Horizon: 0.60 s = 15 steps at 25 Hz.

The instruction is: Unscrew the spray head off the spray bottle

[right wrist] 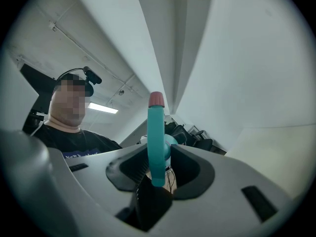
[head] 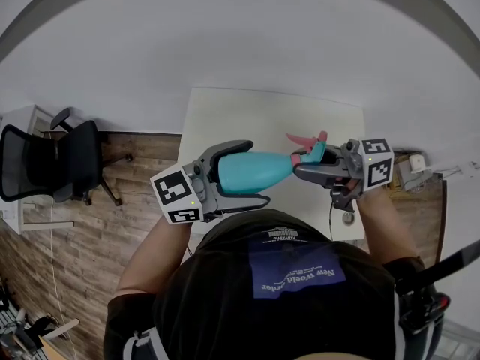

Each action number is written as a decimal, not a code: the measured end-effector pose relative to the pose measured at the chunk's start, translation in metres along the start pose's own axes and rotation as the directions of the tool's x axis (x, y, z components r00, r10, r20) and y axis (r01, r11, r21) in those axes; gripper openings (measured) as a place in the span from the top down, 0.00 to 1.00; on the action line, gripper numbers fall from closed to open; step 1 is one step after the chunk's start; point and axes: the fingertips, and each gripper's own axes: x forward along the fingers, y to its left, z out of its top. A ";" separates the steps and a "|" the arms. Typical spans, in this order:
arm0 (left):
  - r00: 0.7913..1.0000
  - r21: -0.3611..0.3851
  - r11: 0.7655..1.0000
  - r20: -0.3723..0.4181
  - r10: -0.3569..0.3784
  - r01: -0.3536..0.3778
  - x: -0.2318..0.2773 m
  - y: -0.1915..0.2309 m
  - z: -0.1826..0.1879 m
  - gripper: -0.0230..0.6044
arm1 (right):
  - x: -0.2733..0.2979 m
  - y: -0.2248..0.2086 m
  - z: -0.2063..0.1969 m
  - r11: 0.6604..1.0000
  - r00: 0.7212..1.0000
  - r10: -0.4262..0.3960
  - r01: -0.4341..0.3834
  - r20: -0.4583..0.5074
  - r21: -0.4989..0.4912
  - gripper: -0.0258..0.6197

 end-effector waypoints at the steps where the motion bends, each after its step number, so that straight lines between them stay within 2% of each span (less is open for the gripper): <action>1: 1.000 0.003 1.000 -0.004 0.002 -0.002 0.000 0.000 0.000 0.15 | 0.000 0.000 0.000 1.000 1.000 -0.004 0.004 -0.004 -0.007 0.77; 11: 0.999 -0.087 0.996 -0.035 -0.033 0.030 -0.002 0.001 -0.001 0.16 | 0.004 0.008 0.003 0.986 0.997 -0.054 0.044 -0.055 -0.161 0.77; 15: 0.998 -0.127 0.991 -0.037 -0.047 0.042 0.001 -0.012 -0.012 0.16 | -0.002 0.018 -0.009 0.973 0.996 -0.066 0.051 -0.060 -0.223 0.77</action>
